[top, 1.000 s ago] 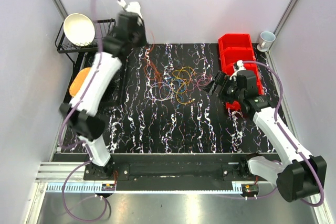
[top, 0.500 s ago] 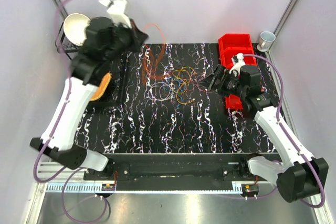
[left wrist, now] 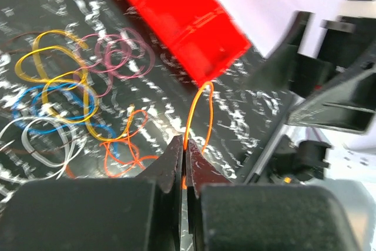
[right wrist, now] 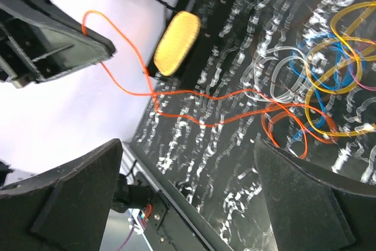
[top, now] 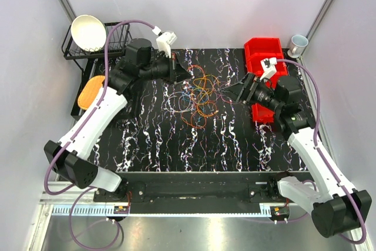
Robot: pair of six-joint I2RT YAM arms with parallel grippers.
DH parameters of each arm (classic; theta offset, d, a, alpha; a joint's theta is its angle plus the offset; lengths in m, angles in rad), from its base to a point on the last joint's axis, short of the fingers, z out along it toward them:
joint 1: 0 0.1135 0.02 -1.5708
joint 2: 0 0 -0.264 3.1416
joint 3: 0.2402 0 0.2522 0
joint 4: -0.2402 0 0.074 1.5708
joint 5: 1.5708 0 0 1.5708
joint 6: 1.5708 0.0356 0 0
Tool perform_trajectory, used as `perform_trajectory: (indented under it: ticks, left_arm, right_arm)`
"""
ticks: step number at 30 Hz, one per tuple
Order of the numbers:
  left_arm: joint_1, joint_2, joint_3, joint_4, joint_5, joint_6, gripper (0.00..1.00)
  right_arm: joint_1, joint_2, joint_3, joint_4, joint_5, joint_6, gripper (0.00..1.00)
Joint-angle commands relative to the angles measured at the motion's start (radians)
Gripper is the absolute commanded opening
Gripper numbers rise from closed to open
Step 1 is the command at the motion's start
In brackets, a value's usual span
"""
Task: Untangle the cables
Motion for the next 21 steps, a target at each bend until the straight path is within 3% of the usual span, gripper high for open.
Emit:
perform_trajectory:
  ticks: [1,9,21]
  left_arm:
    - [-0.018,-0.036,-0.003,0.118,0.141,-0.031,0.0]
    - [-0.061,-0.006,-0.023,0.157,0.196,-0.062,0.0]
    - [-0.119,0.064,-0.009,0.225,0.231,-0.105,0.0]
  right_arm:
    - [0.005,0.004,-0.013,0.156,-0.092,0.05,1.0]
    - [0.01,0.027,-0.023,0.28,-0.182,0.093,0.95]
    - [0.03,0.031,-0.009,0.248,-0.174,0.067,0.79]
